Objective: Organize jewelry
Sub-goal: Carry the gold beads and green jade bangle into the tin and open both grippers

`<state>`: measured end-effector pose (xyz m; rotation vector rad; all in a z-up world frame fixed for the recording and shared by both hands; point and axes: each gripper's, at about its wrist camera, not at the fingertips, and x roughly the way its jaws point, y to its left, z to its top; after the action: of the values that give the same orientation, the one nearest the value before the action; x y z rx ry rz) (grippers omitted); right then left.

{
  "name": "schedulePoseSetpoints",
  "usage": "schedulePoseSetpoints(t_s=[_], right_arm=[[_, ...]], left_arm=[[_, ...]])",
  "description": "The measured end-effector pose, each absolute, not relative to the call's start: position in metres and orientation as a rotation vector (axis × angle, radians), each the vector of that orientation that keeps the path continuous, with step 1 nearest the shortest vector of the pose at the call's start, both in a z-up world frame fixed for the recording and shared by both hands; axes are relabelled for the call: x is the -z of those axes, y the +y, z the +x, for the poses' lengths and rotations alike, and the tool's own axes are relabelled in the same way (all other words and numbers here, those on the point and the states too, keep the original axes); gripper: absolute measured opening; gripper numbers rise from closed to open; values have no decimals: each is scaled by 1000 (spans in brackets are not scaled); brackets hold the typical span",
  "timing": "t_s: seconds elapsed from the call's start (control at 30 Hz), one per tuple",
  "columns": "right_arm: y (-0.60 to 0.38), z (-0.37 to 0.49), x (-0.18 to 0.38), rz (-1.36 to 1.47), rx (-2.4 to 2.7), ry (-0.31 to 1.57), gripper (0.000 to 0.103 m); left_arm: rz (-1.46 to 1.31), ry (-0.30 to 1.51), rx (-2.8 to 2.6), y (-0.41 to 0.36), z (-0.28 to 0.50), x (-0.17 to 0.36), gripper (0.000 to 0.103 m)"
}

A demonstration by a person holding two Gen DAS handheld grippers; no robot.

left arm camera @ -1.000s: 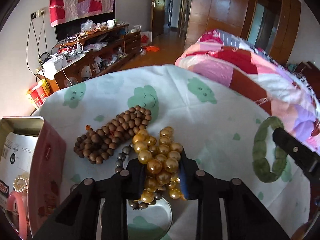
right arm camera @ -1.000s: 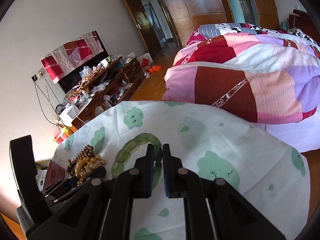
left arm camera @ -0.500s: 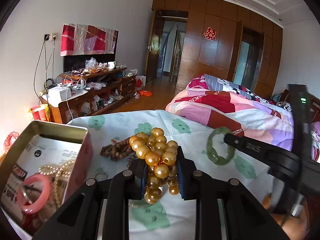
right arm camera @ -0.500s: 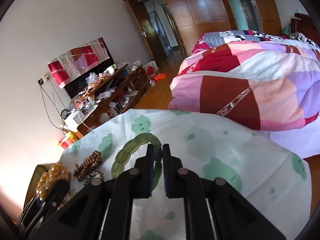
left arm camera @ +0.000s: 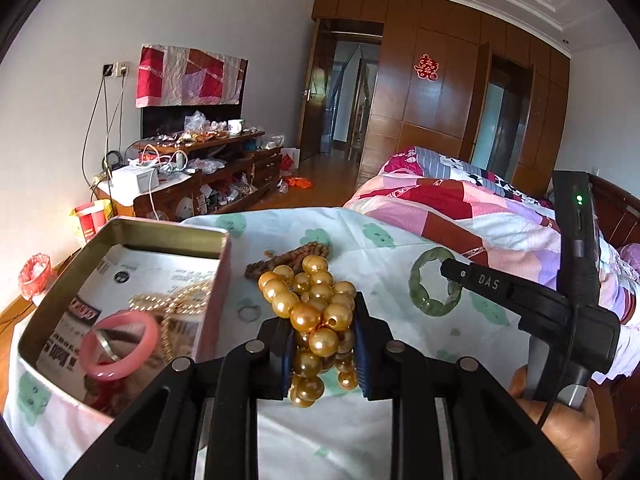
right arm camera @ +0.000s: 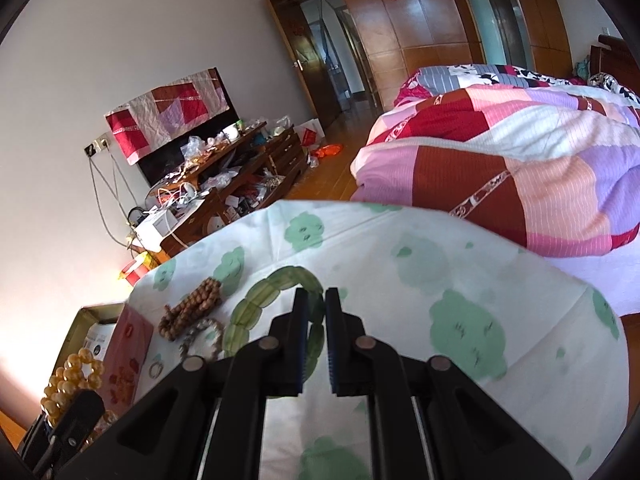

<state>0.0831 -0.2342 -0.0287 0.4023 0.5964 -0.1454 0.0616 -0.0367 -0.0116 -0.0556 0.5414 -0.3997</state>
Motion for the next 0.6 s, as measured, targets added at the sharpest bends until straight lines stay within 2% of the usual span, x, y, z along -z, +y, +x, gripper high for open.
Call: schedulePoseSetpoints(t_s=[0.6], right_arm=[[-170,55,21,330,25,585,11]], left_arm=[[-70,535,283,24,68,10,24]])
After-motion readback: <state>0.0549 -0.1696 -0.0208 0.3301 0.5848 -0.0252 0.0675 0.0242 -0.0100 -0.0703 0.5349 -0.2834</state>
